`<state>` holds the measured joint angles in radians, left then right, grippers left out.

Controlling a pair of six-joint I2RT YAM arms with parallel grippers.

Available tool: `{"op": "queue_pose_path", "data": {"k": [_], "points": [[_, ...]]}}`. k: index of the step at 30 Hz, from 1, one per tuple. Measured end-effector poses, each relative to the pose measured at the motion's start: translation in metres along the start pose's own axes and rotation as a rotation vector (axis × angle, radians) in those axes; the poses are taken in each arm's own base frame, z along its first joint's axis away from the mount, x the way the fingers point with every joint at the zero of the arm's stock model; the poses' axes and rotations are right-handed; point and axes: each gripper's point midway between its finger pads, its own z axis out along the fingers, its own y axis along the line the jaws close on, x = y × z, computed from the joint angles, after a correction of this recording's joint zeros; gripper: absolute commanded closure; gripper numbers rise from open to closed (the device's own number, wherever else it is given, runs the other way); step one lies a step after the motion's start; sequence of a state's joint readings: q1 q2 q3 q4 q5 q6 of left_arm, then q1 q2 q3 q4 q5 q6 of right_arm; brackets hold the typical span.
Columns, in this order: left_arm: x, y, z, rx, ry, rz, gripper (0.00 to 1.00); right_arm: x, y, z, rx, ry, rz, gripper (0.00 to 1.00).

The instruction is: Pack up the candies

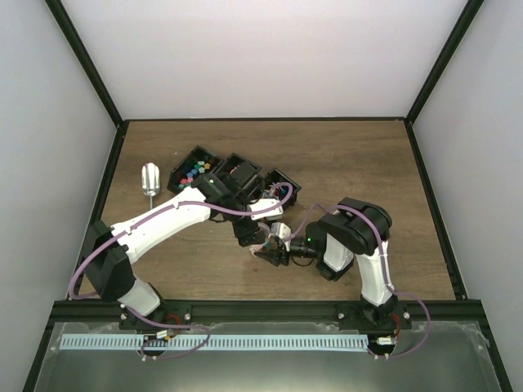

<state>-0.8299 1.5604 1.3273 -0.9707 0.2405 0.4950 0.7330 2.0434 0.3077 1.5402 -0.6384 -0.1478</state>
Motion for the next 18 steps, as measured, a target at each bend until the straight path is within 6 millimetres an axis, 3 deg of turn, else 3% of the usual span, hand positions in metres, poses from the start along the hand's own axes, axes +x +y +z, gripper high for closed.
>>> {"op": "queue_pose_path", "data": {"k": [18], "points": [[0.004, -0.005, 0.014, 0.023, 0.035, -0.011, 0.11, 0.000, 0.001, 0.000, -0.002, 0.000, 0.000, 0.44]]}}
